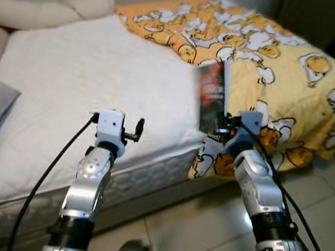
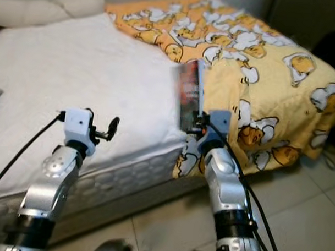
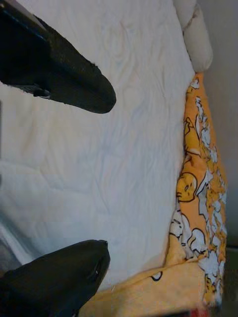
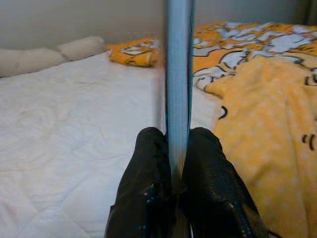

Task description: Clean up the room

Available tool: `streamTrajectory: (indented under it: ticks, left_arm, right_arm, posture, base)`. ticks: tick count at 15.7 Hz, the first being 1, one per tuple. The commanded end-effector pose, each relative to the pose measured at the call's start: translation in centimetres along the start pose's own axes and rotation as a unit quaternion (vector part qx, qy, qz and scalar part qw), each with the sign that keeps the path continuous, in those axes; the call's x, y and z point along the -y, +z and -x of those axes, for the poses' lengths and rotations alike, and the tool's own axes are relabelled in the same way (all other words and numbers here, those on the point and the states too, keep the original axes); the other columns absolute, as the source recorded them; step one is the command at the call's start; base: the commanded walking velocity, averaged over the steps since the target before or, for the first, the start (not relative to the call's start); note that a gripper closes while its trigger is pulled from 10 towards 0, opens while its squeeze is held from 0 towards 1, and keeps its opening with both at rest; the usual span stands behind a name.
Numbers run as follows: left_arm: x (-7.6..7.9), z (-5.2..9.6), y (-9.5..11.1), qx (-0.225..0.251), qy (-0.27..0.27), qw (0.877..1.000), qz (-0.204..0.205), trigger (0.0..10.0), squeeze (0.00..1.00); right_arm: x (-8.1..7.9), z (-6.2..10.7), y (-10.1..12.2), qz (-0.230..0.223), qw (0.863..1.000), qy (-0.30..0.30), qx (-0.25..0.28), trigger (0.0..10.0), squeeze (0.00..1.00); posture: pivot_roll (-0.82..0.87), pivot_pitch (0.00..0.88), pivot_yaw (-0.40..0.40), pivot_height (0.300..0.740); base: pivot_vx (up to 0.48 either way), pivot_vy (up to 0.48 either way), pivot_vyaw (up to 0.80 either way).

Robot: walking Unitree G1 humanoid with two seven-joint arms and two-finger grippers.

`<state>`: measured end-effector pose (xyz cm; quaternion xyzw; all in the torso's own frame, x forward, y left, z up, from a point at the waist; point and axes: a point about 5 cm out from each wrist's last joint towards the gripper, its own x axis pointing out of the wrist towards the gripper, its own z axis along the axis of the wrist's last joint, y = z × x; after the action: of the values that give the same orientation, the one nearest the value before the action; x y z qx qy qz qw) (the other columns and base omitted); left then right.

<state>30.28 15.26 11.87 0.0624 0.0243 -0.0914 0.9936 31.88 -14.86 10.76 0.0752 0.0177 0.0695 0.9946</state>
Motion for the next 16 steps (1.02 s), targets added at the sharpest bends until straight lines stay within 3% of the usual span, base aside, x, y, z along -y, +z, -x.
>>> streamTrajectory:
  ticks: [1, 11, 16]
  left_arm:
    - [-1.16, 0.41, -0.21, -0.005, 0.018, 1.000, -0.004, 10.0, 0.18]
    - [-1.34, 0.62, -0.26, 0.000, 0.031, 1.000, -0.001, 10.0, 0.18]
    - [-1.44, 0.49, 0.33, 0.015, 0.036, 0.999, 0.009, 10.0, 0.17]
  right_arm:
    - [-1.08, -0.47, 0.95, -0.001, 1.000, 0.019, 0.022, 10.0, 0.00]
    - [-1.43, -0.63, 0.86, 0.000, 0.999, 0.031, 0.022, 10.0, 0.00]
    - [-1.48, -0.78, 0.97, 0.007, 0.999, 0.026, 0.025, 10.0, 0.00]
  posture:
    - [0.04, 0.025, 0.041, 0.740]
    - [0.04, 0.007, 0.028, 0.740]
    - [0.05, 0.008, 0.030, 0.740]
  base:
    - [0.000, 0.398, 0.00]
    - [0.000, 0.389, 0.00]
    - [0.000, 0.000, 0.00]
